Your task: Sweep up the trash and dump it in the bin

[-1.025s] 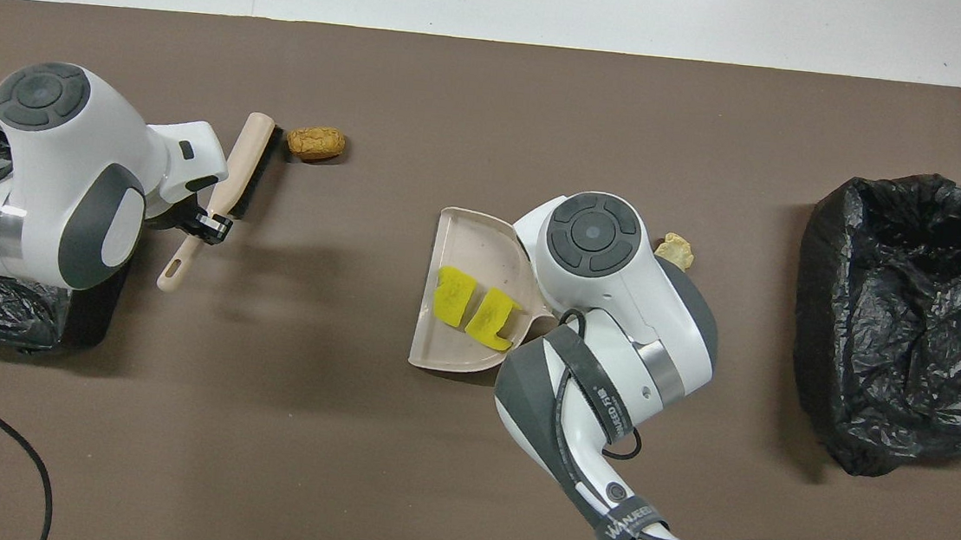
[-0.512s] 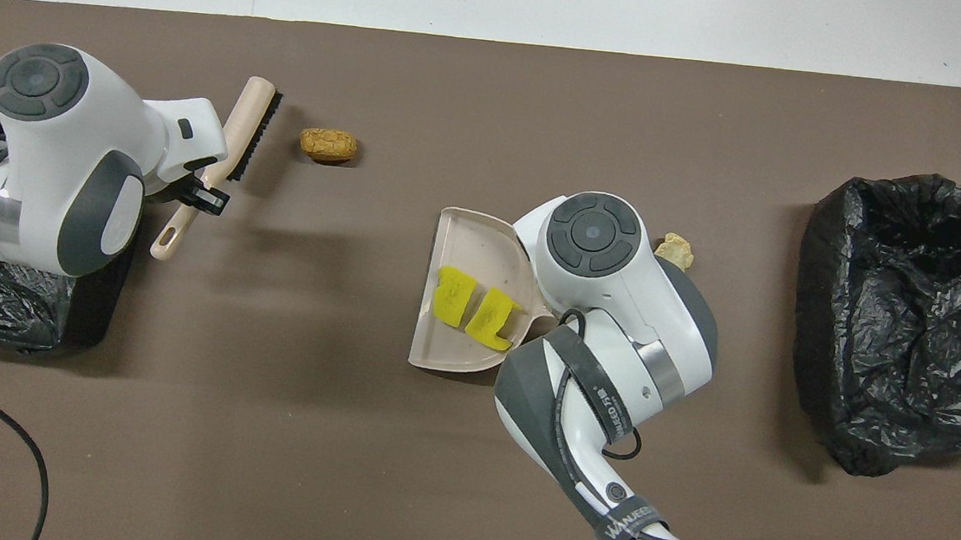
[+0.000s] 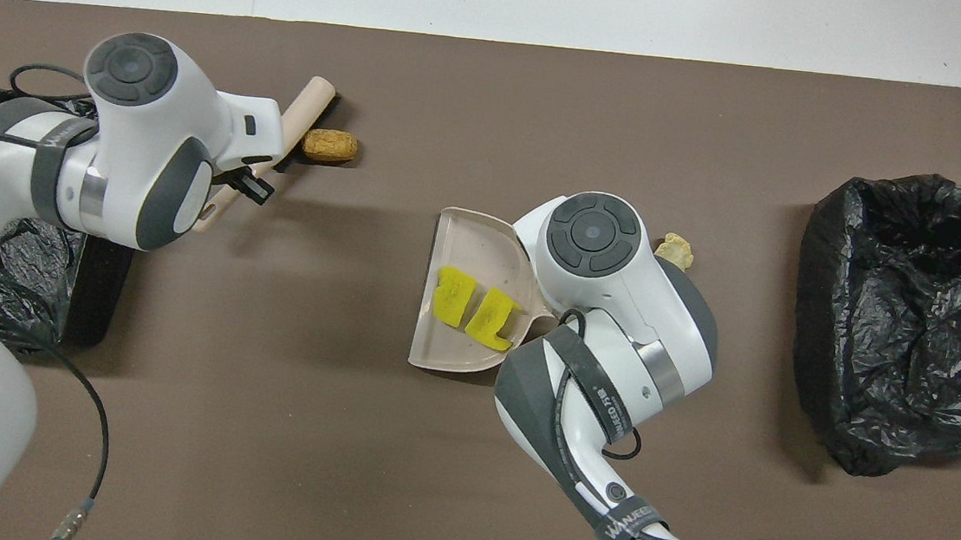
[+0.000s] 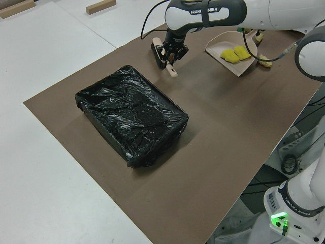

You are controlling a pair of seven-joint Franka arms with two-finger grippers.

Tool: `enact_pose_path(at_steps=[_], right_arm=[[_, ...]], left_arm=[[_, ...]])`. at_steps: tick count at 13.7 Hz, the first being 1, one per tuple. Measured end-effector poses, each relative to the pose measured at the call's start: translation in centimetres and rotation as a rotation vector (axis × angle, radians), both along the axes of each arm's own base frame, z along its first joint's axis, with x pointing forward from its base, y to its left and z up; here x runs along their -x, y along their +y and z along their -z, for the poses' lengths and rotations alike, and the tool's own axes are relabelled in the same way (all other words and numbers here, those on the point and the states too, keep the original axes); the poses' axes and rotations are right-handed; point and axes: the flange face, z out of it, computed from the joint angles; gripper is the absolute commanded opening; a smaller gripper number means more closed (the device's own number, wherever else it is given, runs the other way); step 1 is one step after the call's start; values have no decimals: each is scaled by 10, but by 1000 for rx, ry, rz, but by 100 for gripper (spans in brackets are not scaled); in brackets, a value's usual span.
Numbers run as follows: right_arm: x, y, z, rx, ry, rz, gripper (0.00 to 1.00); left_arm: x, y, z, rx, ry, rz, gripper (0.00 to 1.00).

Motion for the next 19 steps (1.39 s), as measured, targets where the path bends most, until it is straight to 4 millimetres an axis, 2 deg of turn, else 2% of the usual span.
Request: enact_pose_path(at_steps=[4,7,10,13,15,17,19], right_arm=[[0,0,0,0,0,0,0],[0,0,0,0,0,0,0],[2,-3,6,7,13,3,0],[6,-7,15,15,28,4,0],[6,-18,24,9,51,-13,0],[3,-29,29,-17,70,-18,0],[2,-31,27,-24,66,-21,0]], left_arm=[[33,-54,-6,-18,105,88,0],[70,-97,0,44,176,107,0],[115,-131,2,87,234,32,0],[150,-167,-8,121,279,-116,0],[158,-176,-18,118,274,-208,0],[157,-170,-32,115,261,-316,0],[158,-167,-41,100,252,-457,0]])
